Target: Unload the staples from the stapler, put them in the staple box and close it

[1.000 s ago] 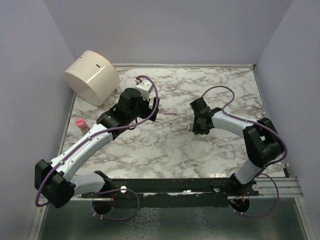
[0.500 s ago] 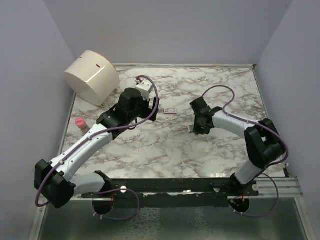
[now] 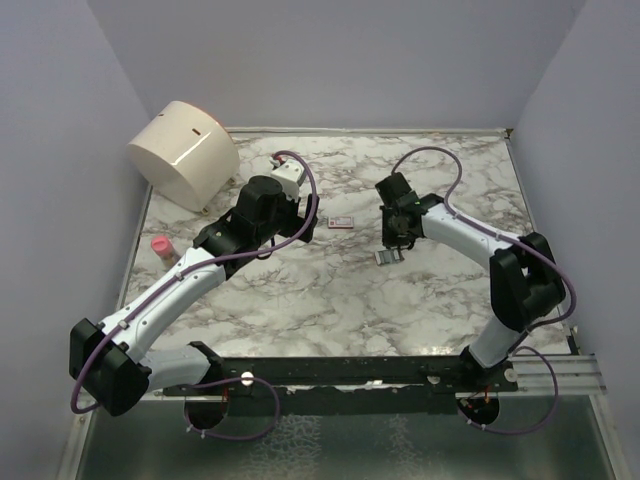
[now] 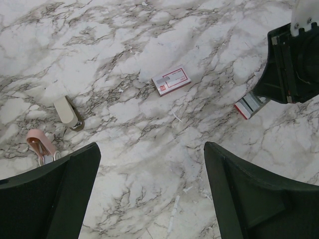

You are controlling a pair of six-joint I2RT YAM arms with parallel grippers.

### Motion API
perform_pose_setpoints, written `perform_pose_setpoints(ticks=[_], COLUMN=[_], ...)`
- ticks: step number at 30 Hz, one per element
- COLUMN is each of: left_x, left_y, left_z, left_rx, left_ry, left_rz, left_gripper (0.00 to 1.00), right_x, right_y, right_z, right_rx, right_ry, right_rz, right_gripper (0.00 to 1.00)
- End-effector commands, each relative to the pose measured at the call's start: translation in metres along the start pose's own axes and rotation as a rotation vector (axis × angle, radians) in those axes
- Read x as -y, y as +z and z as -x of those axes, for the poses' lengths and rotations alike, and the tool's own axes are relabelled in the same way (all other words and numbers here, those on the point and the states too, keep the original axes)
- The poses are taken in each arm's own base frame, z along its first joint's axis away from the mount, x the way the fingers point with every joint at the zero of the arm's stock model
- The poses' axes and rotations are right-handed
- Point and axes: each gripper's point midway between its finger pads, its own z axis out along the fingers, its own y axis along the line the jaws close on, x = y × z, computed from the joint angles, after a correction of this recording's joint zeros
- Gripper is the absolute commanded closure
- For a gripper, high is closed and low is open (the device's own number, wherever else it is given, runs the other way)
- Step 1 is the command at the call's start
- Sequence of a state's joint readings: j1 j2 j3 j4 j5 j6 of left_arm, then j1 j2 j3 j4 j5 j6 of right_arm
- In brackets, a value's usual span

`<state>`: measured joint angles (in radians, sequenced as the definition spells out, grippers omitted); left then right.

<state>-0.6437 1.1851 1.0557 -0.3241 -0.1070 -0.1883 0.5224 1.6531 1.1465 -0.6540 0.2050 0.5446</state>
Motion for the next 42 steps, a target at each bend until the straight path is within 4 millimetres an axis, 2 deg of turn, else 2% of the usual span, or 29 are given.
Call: perform_pose_setpoints(ticks=[1, 9, 19, 42], left_x=[-0.003, -0.002, -0.002, -0.002], left_y=[-0.002, -0.001, 0.0, -0.001], left_z=[0.0, -0.001, -0.002, -0.001], left_rx=[0.008, 0.003, 0.0, 0.002], left_ry=[0.007, 0.009, 0.01, 0.011], left_rz=[0.019, 0.016, 0.017, 0.014], left_gripper=[0.12, 0.12, 0.12, 0.12], right_x=[0.005, 0.001, 0.007, 0.012], right_y=[0.012, 0.019, 0.03, 0.035], right_z=[0.002, -0.002, -0.01, -0.011], right_rx=[-0.055, -0.103, -0.147, -0.163], right_ry=[-0.113, -0.191, -0.208, -0.211], right_rz=[-0.035, 0.011, -0.01, -0.022], right_gripper=[0.86, 0.86, 0.85, 0.84])
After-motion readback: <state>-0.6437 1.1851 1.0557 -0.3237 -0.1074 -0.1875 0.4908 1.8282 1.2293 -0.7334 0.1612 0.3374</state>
